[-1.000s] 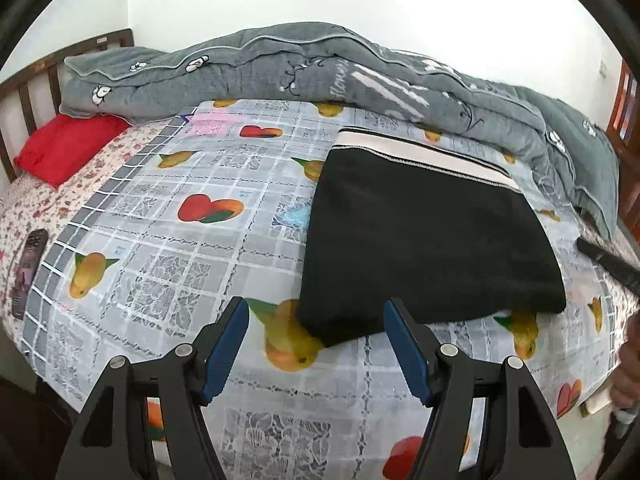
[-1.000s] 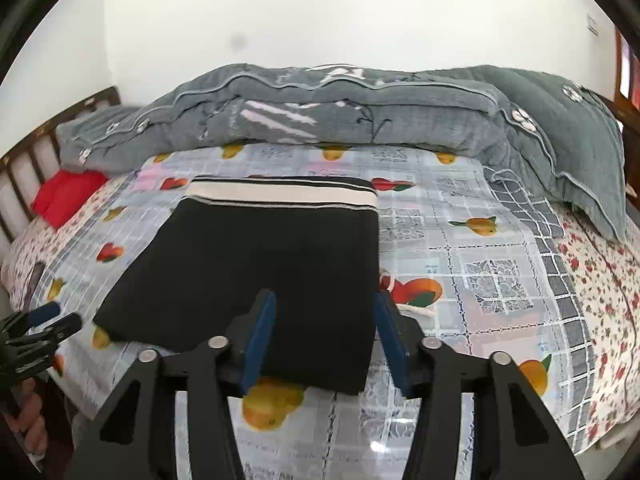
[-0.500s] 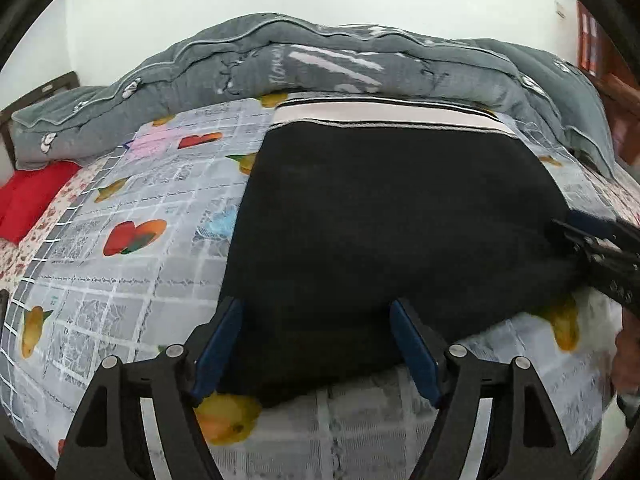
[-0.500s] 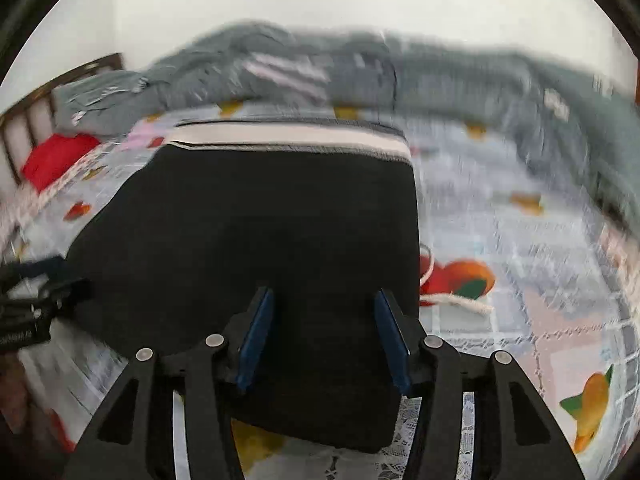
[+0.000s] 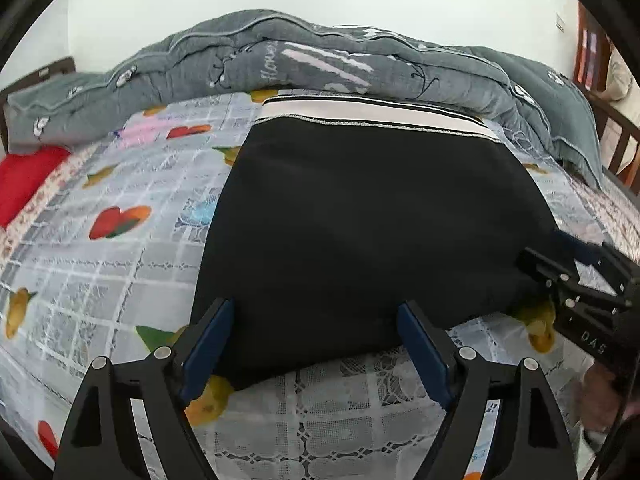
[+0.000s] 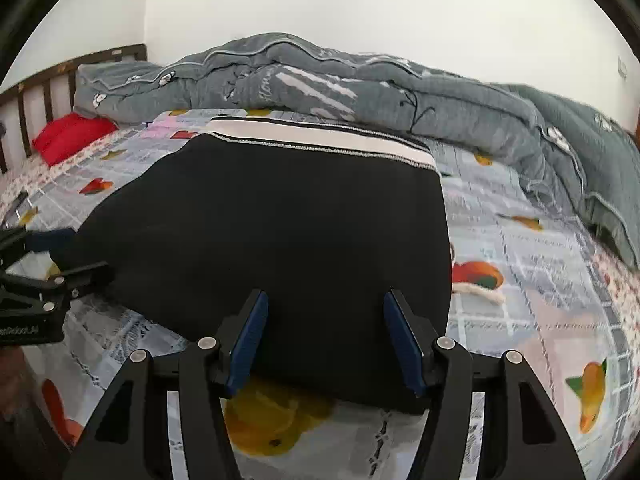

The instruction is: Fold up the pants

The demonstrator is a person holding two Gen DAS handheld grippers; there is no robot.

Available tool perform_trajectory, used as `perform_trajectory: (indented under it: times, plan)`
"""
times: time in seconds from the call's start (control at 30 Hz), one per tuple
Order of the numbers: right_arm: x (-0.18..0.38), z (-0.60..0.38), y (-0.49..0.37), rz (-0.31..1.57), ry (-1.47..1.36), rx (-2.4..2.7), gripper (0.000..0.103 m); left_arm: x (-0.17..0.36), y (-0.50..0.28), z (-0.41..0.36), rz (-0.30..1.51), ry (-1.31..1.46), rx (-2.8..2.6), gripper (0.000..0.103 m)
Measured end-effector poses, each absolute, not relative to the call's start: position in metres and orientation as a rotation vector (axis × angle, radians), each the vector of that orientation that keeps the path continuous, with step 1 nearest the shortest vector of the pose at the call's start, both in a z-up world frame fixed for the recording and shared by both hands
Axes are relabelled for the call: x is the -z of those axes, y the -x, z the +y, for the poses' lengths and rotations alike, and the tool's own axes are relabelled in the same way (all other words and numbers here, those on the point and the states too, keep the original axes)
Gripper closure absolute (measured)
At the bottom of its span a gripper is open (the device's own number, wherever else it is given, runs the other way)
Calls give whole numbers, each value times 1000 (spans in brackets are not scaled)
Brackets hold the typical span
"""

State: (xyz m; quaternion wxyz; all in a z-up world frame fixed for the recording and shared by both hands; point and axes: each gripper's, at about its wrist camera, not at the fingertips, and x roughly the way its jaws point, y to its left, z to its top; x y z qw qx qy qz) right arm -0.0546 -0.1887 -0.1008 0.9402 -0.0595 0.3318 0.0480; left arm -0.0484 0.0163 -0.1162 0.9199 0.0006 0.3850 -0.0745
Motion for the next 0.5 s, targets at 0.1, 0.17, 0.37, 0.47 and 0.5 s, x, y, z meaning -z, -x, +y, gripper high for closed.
perform_trajectory:
  times: [0.1,0.17,0.37,0.47,0.5]
  plan:
    - [101,-187,56,685,127,-83,42,112,52,18,802,13,149,21]
    - [97,-190,61,707,127,-101,42,108,60,19,802,2,151,21]
    - [85,-205,75,694,84,-102,46,101,77,26,791,-3,122,21]
    - [89,-213,69,720,85,-68,46,103,81,40,794,7,93,21]
    - [92,-215,68,729,85,-66,46,104,82,45,796,7,79,21]
